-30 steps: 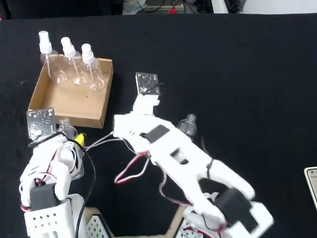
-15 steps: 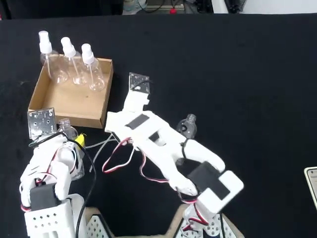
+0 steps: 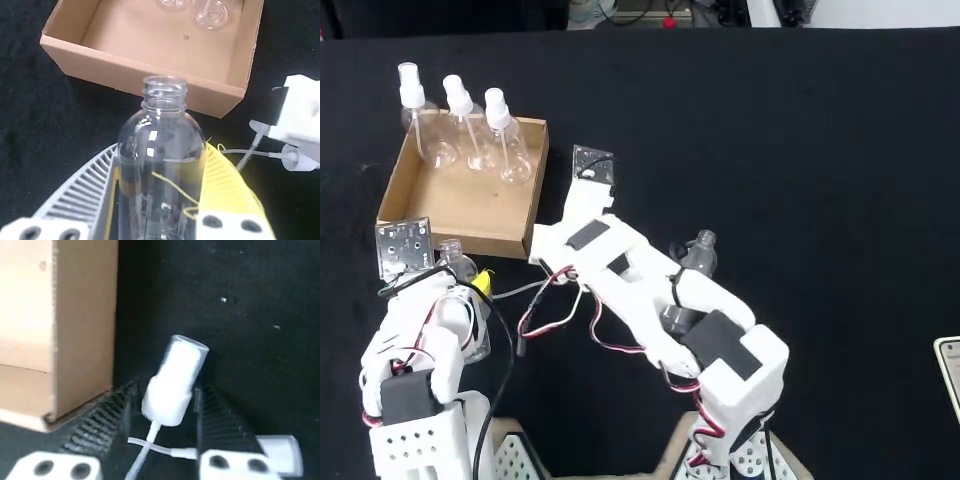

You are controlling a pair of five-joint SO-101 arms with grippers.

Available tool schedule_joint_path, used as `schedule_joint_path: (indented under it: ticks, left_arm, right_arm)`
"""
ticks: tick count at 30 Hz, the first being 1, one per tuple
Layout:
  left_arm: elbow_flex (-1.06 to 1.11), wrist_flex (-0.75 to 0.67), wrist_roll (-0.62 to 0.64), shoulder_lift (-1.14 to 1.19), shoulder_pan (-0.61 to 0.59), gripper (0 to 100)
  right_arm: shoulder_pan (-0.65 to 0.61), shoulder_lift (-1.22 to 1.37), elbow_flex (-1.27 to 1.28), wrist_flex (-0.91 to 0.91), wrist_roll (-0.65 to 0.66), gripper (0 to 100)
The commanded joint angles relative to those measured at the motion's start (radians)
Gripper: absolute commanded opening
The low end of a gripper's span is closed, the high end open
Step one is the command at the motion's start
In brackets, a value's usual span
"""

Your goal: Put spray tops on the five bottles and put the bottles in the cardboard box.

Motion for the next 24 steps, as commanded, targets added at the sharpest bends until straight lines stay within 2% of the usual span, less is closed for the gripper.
schedule_joint_path:
  ticks: [1, 3, 10, 18, 21, 24]
  left_arm:
    - [-0.013, -0.021, 0.005, -0.009, -0.012, 12]
    - [-0.013, -0.021, 0.005, -0.009, -0.012, 12]
    - [-0.012, -0.021, 0.005, -0.009, -0.012, 12]
    - [-0.033, -0.035, 0.008, -0.009, 0.008, 13]
    - [-0.045, -0.081, 0.005, -0.009, 0.085, 13]
    - [-0.041, -0.160, 0.002, -0.009, 0.217, 13]
  right_arm:
    - [-0.008, -0.031, -0.041, 0.035, 0.006, 0.7]
    - [-0.008, -0.054, -0.035, 0.046, 0.044, 3.0]
    - [0.003, -0.303, -0.036, 0.158, 0.199, 1.1]
    - [0.198, -0.723, -0.035, 0.264, 0.321, 1.1]
    - [0.285, -0.869, -0.033, 0.275, 0.339, 1.1]
    - [0.348, -0.986, -0.035, 0.250, 0.339, 1.1]
